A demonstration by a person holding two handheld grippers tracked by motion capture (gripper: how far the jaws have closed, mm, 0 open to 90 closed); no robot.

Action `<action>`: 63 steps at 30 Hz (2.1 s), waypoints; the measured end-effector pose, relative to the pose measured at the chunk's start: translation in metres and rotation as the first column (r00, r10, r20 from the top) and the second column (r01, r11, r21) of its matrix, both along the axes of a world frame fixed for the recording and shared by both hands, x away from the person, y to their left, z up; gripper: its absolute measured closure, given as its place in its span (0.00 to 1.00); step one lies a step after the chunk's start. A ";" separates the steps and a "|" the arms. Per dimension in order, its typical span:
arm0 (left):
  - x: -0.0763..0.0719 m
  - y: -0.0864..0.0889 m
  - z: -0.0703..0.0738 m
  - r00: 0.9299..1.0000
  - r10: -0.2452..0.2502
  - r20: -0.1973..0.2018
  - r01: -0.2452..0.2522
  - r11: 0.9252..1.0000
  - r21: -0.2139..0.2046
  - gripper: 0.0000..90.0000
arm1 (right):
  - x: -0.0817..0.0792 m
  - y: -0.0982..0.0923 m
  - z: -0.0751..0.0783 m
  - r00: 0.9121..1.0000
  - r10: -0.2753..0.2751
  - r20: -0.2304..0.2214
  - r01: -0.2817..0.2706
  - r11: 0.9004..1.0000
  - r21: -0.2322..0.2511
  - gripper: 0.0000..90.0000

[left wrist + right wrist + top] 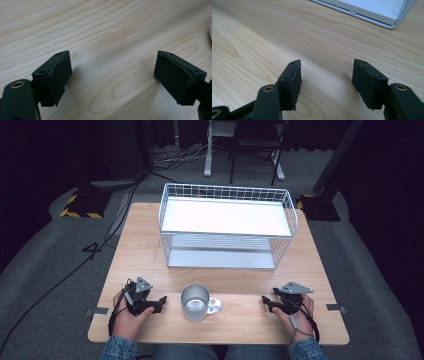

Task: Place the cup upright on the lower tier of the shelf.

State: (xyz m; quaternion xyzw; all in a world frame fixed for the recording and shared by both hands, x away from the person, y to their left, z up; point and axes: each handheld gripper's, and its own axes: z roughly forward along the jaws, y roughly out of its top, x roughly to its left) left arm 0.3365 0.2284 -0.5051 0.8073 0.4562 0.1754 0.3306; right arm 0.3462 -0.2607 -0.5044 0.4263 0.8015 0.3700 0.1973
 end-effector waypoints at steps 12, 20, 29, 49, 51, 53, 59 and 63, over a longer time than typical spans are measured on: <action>0.000 0.003 0.000 1.000 0.028 -0.002 -0.028 1.000 -0.003 0.17 | 0.000 0.000 0.000 1.000 -0.012 -0.003 0.012 1.000 -0.003 0.41; 0.000 0.001 0.000 0.999 0.050 0.002 -0.050 0.999 -0.004 0.18 | -0.002 0.001 0.000 1.000 -0.027 -0.003 0.027 1.000 -0.004 0.41; 0.000 0.000 0.000 0.998 0.057 -0.002 -0.057 0.998 -0.001 0.15 | -0.006 0.002 0.005 1.000 -0.003 0.008 0.003 1.000 0.004 0.43; 0.002 -0.002 -0.001 0.998 0.048 -0.028 -0.048 0.999 0.014 0.03 | -0.039 0.056 0.064 0.964 0.255 0.070 -0.259 0.964 0.057 0.47; 0.003 -0.003 -0.002 0.999 0.045 -0.028 -0.044 0.999 0.013 0.01 | -0.041 0.065 0.067 0.958 0.278 0.073 -0.283 0.957 0.070 0.46; 0.003 -0.004 -0.002 0.999 0.043 -0.034 -0.042 0.999 0.009 0.00 | -0.042 0.067 0.068 0.956 0.284 0.071 -0.289 0.955 0.073 0.46; 0.003 -0.004 -0.002 0.999 0.043 -0.034 -0.042 0.999 0.010 0.00 | -0.047 0.089 0.069 0.932 0.355 0.069 -0.361 0.928 0.093 0.46; 0.003 -0.004 -0.002 0.999 0.042 -0.034 -0.042 0.999 0.009 0.00 | -0.046 0.102 0.068 0.919 0.390 0.065 -0.395 0.914 0.098 0.45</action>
